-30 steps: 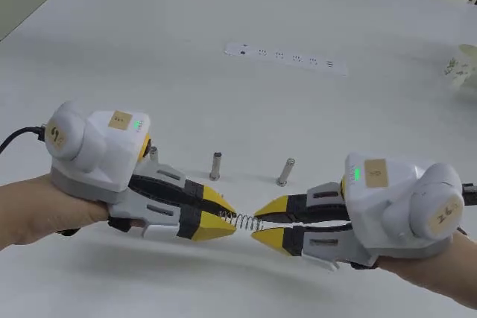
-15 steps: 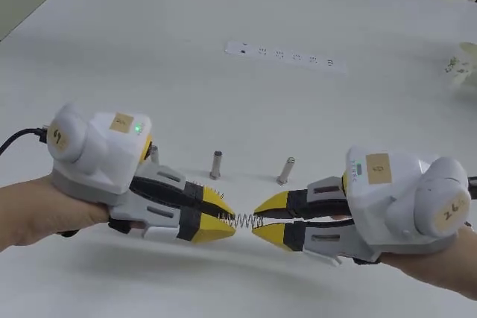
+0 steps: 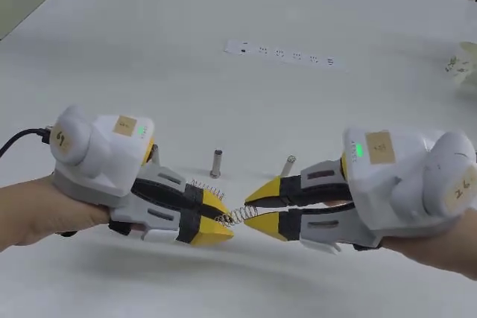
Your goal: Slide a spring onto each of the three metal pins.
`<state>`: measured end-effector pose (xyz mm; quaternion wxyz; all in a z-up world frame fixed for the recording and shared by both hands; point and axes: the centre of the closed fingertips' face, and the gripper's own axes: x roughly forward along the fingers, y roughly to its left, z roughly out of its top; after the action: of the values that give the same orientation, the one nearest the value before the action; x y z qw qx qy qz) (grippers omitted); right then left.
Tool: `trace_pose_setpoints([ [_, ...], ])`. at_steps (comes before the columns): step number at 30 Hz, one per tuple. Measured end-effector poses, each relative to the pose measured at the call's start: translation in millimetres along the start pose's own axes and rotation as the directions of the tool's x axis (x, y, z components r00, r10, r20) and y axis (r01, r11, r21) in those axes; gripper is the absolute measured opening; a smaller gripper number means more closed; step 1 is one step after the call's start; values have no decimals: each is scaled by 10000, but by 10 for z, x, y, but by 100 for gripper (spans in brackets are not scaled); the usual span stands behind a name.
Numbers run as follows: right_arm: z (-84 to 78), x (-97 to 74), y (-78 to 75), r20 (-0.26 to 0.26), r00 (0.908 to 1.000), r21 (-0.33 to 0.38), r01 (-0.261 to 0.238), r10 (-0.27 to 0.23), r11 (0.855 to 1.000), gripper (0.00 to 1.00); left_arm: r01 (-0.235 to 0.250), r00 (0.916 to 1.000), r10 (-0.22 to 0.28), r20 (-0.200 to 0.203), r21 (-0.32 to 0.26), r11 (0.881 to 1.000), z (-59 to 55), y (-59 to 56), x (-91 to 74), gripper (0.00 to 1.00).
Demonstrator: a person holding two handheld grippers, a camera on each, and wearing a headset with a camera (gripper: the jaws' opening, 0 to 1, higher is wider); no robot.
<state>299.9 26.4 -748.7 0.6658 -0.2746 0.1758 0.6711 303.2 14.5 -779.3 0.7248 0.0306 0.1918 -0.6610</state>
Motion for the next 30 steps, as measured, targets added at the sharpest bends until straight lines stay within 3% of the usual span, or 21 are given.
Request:
trace_pose_setpoints([
  [12,226,96,7,456,9988,-271,-156,168,9995,7,98,9996,-88,-279,373,9993,13,-45,63,2],
  [30,236,124,35,251,9996,-1135,-71,100,9935,7,12,9990,10,-448,500,9988,-2,-46,46,2],
])
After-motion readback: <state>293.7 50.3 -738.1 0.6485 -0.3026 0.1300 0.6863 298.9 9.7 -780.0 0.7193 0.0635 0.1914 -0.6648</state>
